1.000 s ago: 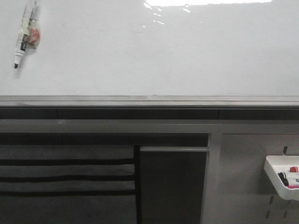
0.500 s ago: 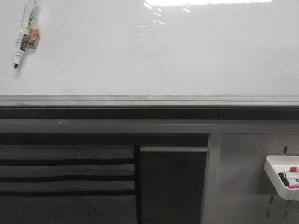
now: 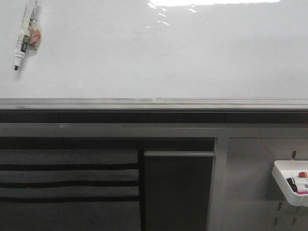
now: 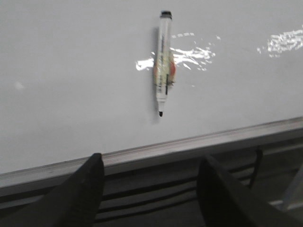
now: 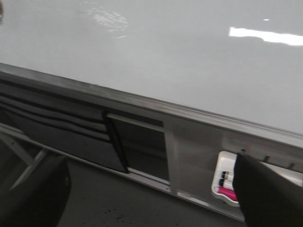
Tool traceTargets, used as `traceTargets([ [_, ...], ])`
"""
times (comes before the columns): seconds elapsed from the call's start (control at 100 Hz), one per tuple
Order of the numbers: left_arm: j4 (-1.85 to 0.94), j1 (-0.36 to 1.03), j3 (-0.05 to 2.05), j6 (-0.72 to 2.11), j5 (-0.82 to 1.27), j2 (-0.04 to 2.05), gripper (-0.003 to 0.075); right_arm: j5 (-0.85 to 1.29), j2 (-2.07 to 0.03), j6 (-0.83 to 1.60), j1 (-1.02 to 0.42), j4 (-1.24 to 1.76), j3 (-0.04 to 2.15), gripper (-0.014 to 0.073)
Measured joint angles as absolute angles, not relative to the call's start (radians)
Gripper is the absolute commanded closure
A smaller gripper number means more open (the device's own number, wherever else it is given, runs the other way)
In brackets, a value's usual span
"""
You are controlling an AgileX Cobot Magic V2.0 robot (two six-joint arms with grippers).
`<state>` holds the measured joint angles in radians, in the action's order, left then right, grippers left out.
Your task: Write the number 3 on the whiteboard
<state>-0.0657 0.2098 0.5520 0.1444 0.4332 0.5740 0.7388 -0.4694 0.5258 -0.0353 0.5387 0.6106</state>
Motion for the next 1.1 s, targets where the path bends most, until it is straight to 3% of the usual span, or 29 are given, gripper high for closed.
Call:
traceTargets([
  [0.59, -0.073, 0.27, 0.769, 0.144, 0.15, 1.286, 0.0332, 0.743, -0.562, 0.662, -0.035, 0.69, 0.61, -0.0031],
  [1.1, -0.07, 0.27, 0.806, 0.144, -0.036, 1.432, 0.0332, 0.743, -0.562, 0.662, -0.035, 0.69, 0.61, -0.0031],
])
